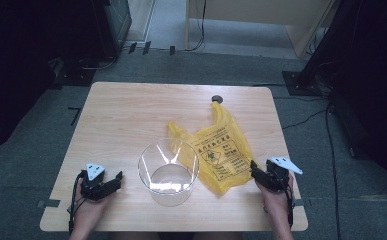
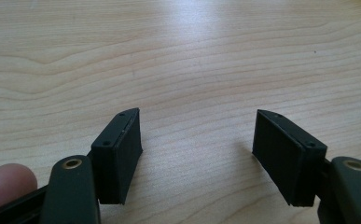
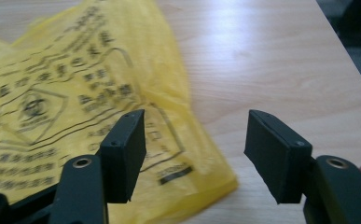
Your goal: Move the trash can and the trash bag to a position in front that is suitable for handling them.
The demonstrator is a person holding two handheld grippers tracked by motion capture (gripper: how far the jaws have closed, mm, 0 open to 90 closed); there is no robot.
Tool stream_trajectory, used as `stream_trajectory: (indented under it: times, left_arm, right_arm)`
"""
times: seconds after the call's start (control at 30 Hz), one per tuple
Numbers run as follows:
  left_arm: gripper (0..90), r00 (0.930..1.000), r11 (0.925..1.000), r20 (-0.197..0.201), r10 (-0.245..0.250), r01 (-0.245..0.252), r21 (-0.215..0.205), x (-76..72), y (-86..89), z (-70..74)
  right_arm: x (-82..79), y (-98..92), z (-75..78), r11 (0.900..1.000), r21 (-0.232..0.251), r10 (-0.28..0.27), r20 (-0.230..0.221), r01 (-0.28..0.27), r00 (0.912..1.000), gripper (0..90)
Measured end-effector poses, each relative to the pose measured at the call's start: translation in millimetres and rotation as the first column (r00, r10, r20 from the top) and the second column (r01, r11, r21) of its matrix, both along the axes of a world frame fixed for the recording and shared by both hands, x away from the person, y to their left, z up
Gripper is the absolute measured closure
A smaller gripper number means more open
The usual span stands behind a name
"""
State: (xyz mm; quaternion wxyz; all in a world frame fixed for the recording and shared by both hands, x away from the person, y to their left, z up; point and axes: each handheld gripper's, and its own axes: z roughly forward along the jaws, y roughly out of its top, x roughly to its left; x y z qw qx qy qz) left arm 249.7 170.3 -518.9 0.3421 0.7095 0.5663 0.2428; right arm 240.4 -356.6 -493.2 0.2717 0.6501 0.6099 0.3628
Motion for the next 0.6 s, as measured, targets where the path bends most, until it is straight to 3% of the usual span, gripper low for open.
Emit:
stream_trajectory:
  times: [0.03,0.13,0.17,0.2,0.23,0.27,0.3,0.33,0.43,0.53,0.6]
  left_arm:
    - [32.1,1.0,1.0,0.0,0.0,0.0,0.0,0.0,0.0,0.0]
    - [32.1,1.0,0.9999,0.0,0.001,-0.001,0.014,-0.1,-1.3,0.0]
    - [32.1,1.0,0.9999,0.0,0.001,-0.001,0.014,-0.1,-1.3,0.0]
    - [32.1,1.0,0.9999,-0.001,0.001,-0.001,0.015,-0.1,-1.3,0.1]
    - [32.1,1.0,0.9999,0.0,0.001,-0.001,0.012,-0.1,-1.2,0.0]
    - [32.1,1.0,0.9999,0.0,0.0,0.0,0.011,0.0,-0.9,0.0]
    - [32.1,1.0,0.9999,0.0,0.0,0.0,0.011,0.0,-0.9,0.0]
    - [32.0,1.0,0.9999,0.0,0.0,0.0,0.012,0.0,-1.1,0.0]
    - [32.0,1.0,0.9999,-0.001,-0.001,0.001,0.014,-0.1,-1.3,0.0]
    - [31.8,1.0,0.9999,-0.001,-0.002,0.002,0.011,-0.1,-0.9,0.0]
    - [31.6,1.0,1.0,0.0,-0.006,0.006,0.001,-0.2,-0.2,0.0]
  right_arm:
    - [0.0,0.0,0.0,1.0,0.0,0.0,0.0,0.0,1.0,37.6]
    - [8.4,-2.6,-11.7,1.0,0.013,0.014,-0.068,-0.013,0.9976,34.1]
    - [8.4,-2.6,-11.7,1.0,0.013,0.014,-0.068,-0.013,0.9976,34.1]
    - [11.7,1.8,-19.1,0.999,-0.004,0.038,-0.11,-0.038,0.9932,36.5]
    - [11.7,1.8,-19.1,0.999,-0.004,0.038,-0.11,-0.038,0.9932,36.5]
    - [12.2,8.1,-23.9,0.997,-0.048,0.051,-0.122,-0.057,0.9913,43.8]
    - [12.2,8.1,-23.9,0.997,-0.048,0.051,-0.122,-0.057,0.9913,43.8]
    - [11.1,13.0,-24.6,0.994,-0.085,0.06,-0.111,-0.07,0.992,57.4]
    - [9.4,17.5,-25.4,0.989,-0.115,0.079,-0.096,-0.09,0.9922,78.1]
    - [7.6,17.8,-25.0,0.986,-0.122,0.098,-0.102,-0.111,0.9899,87.9]
    - [4.6,12.4,-24.0,0.984,-0.133,0.103,-0.113,-0.118,0.9883,89.1]
